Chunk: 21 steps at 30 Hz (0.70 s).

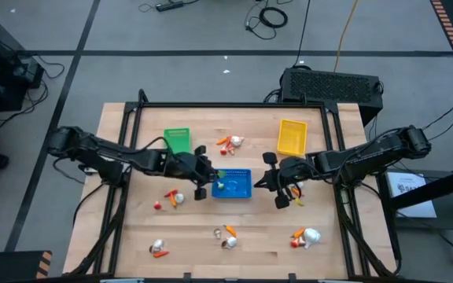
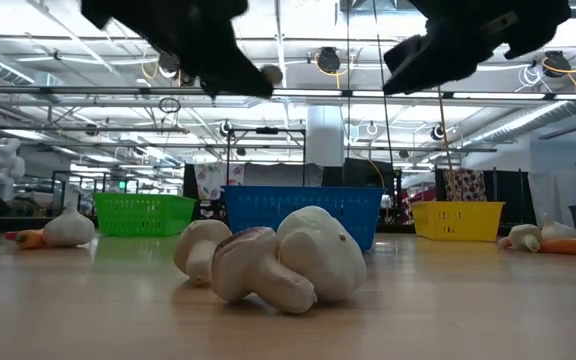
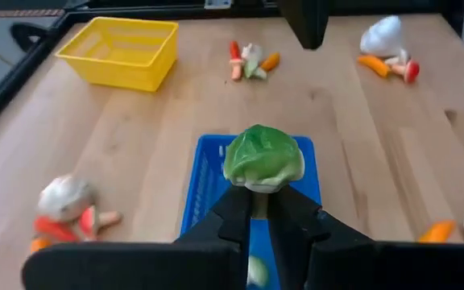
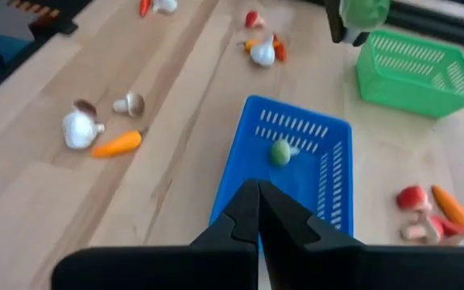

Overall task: Sort produce into baskets
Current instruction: Put the left green mushroom into the blue bin

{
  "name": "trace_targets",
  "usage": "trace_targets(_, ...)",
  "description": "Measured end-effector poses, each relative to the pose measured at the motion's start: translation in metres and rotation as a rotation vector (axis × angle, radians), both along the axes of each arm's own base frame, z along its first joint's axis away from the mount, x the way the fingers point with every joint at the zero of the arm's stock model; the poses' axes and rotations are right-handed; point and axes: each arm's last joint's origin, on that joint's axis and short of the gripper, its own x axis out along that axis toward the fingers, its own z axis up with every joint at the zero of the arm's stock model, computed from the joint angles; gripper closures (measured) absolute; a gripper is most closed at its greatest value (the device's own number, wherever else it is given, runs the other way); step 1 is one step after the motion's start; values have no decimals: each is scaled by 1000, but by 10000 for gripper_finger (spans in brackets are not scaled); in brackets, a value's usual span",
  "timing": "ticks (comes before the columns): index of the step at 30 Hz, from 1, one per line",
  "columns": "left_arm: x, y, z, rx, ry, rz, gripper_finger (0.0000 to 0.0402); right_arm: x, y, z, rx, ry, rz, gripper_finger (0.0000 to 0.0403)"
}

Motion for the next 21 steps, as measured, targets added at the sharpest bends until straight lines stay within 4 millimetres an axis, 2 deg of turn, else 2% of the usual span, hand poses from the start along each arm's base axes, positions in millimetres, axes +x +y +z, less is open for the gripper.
trace_targets(11,36,1,-50,-60,12,-74,363,-3,-1,-5,-20,59,-1,403)
trace_targets(21,39,2,-57,-8,19,-46,312,-3,-1,-4,-19,55,-1,403)
